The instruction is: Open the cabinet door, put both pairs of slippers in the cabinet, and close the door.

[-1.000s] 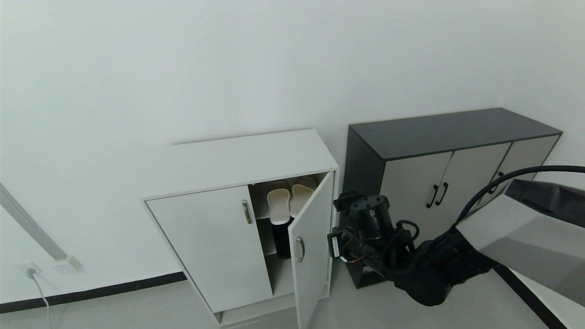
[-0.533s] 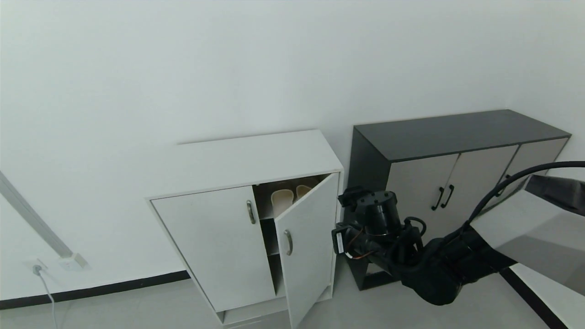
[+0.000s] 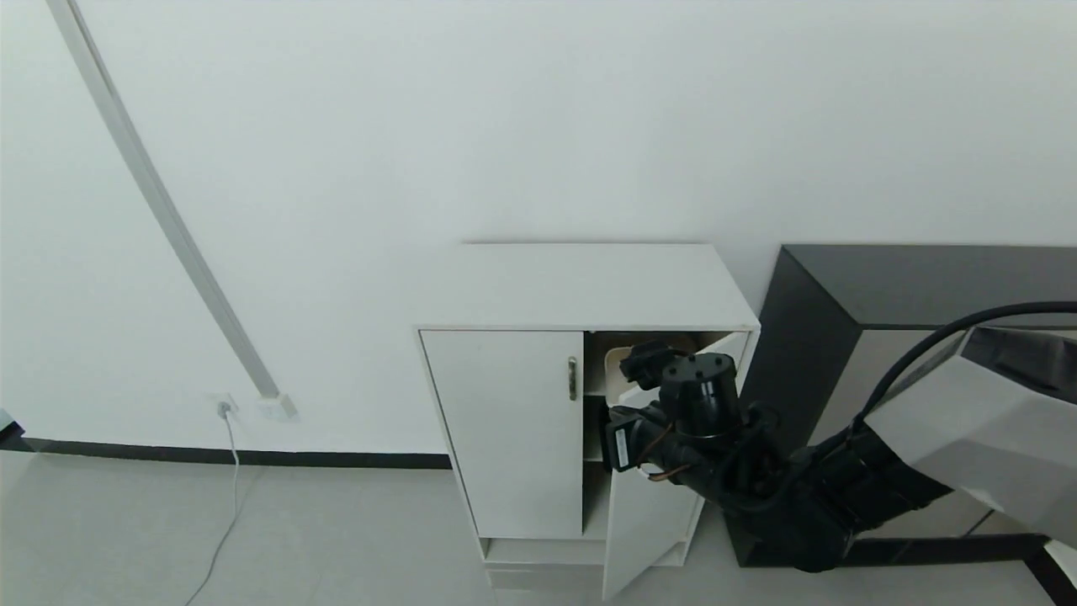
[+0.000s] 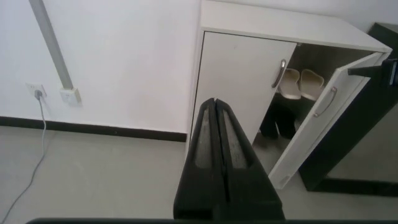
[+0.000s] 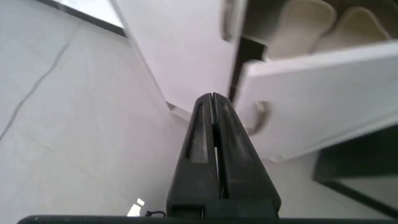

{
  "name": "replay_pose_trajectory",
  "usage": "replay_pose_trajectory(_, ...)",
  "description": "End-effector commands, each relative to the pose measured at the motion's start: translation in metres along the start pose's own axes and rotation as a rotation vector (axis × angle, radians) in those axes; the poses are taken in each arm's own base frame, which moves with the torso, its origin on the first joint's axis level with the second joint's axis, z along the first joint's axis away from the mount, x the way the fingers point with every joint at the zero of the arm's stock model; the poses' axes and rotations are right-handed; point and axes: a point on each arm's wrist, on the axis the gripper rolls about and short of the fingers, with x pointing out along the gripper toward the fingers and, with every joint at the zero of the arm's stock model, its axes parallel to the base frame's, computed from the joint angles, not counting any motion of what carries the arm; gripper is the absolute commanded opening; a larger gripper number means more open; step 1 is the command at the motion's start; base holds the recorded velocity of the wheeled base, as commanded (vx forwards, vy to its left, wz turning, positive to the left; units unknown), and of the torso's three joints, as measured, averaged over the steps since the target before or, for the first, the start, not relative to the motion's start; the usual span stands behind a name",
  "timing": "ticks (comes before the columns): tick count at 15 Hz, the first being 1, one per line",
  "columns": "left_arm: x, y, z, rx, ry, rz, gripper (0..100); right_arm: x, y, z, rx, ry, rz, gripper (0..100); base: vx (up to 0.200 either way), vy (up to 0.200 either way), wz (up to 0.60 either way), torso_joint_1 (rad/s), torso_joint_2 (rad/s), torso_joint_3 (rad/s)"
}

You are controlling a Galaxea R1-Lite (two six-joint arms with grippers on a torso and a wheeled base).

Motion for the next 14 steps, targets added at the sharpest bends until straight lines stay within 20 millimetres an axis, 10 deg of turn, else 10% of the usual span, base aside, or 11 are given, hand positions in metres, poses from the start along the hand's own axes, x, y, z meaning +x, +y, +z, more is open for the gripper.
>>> replay_pose_trajectory(1,0.0,0.0,0.0,0.001,-0.002,0.002,0,-0.004,-0.006,-0.001,-0.022,-0.009,0.021,0,0.0,0.0,0.0,0.0,0.0,0.0)
replay_pose_trajectory(9,0.0,0.0,0.0,0.003,0.0,0.002,0,-0.061,-0.031,0.004,-0.015,-0.035,0.038,0,0.0,0.0,0.0,0.0,0.0,0.0)
replay_pose_trajectory(14,0.0,0.0,0.0,0.003,0.0,0.002,0,-0.116,-0.043,-0.026,-0.031,0.078,0.047,0,0.16,0.0,0.0,-0.004,0.0,0.002)
